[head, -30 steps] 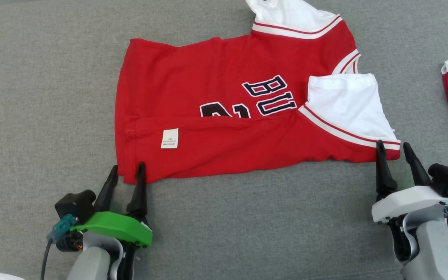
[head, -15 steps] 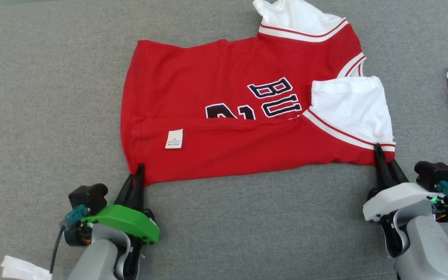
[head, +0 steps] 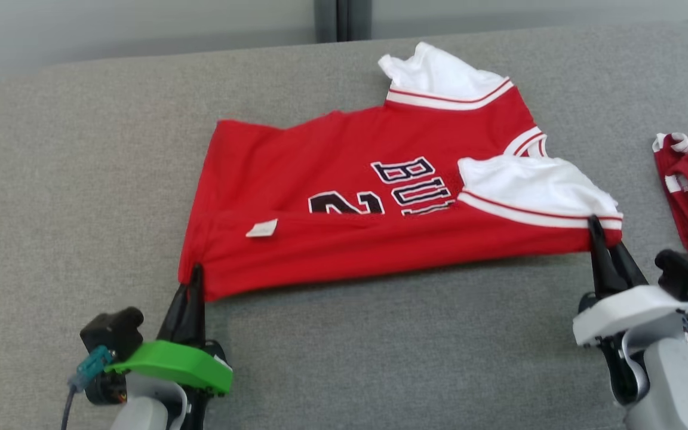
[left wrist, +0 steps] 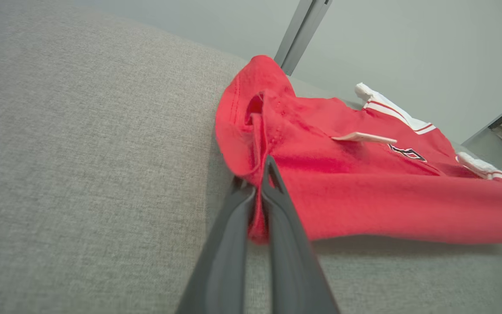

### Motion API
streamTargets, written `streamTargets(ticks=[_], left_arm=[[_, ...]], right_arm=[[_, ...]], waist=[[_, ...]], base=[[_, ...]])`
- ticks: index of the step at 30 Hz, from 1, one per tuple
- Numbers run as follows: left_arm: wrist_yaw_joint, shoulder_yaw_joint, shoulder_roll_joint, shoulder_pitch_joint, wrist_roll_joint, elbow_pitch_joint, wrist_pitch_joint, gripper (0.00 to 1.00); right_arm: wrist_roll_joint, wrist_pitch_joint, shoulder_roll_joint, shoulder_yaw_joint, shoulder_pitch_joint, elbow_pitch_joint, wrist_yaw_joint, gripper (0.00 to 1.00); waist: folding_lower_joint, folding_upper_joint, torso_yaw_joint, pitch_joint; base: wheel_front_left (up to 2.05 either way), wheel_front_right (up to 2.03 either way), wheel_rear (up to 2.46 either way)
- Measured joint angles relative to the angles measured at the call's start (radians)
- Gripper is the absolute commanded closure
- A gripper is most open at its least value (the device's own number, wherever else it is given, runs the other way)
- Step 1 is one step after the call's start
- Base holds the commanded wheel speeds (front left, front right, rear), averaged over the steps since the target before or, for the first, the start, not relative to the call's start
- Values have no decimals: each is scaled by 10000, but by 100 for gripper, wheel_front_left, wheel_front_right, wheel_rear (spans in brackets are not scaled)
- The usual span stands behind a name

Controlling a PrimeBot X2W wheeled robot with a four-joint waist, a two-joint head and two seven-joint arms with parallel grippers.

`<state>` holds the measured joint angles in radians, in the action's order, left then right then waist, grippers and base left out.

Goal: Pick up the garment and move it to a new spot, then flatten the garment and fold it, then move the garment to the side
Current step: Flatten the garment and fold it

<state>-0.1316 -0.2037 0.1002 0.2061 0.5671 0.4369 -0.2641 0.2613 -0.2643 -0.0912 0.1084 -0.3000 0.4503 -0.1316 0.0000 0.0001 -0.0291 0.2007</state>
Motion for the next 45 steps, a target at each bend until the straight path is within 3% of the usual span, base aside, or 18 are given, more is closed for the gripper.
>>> streamTargets(ticks=[10,11,12,13,23,34,45], left_arm=[[-2,36,-458,-2112,-443,345,2,100],[-2,-2,-470,-2226,-500,441,2,63],[-2,6,-477,-2257,-514,502,2,0],[-2,100,-497,-2245,-591,458,2,0],[0,855,-441,-108,-1336,224,0,0],[0,-711,696,3781,-972,2546,2,0],[0,-1935,951,4784,-408,3944,-10,0]], right_arm=[[535,192,-127,69,2518,-119,-2,100],[533,268,-102,67,2635,-88,0,100],[529,274,-46,69,2668,-94,0,47],[504,274,-27,82,2656,-121,0,0],[-221,263,-44,138,976,-510,4,0],[-1043,535,42,-541,-1437,-167,4,0],[-1400,593,-15,-1074,-2919,334,4,0]], waist=[[0,0,133,-1019],[0,0,165,-1016],[0,0,190,-954],[0,0,196,-899],[0,0,214,-44],[0,0,101,1265],[0,0,-101,2122]], base=[[0,0,0],[0,0,0],[0,0,0],[0,0,0],[0,0,0],[0,0,0],[0,0,0]])
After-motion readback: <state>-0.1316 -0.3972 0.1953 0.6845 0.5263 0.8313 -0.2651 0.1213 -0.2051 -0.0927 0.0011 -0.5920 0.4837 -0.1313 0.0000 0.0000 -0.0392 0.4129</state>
